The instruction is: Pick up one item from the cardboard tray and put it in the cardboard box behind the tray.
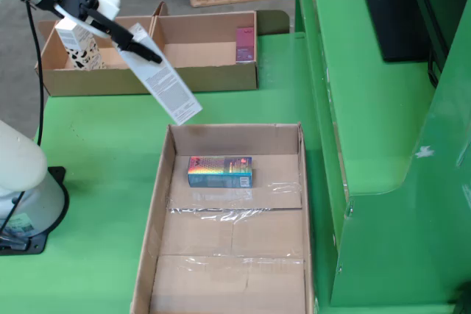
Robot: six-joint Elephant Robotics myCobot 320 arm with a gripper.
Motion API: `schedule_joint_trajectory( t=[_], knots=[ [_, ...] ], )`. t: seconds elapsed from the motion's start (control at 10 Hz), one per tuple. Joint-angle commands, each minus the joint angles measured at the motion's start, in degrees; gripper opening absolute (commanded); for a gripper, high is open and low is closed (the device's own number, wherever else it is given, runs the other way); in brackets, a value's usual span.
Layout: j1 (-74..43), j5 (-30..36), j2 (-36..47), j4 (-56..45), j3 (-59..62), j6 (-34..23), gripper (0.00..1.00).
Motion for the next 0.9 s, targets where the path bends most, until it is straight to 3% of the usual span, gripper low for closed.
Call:
schedule_joint_trajectory(
  t=[0.0, 0.8],
  knots=[
    [46.35, 1.17, 11.74, 3.79, -36.74, -1.22, 0.00],
    [45.92, 1.52, 10.63, 4.93, -36.29, -2.16, 0.00]
  ],
)
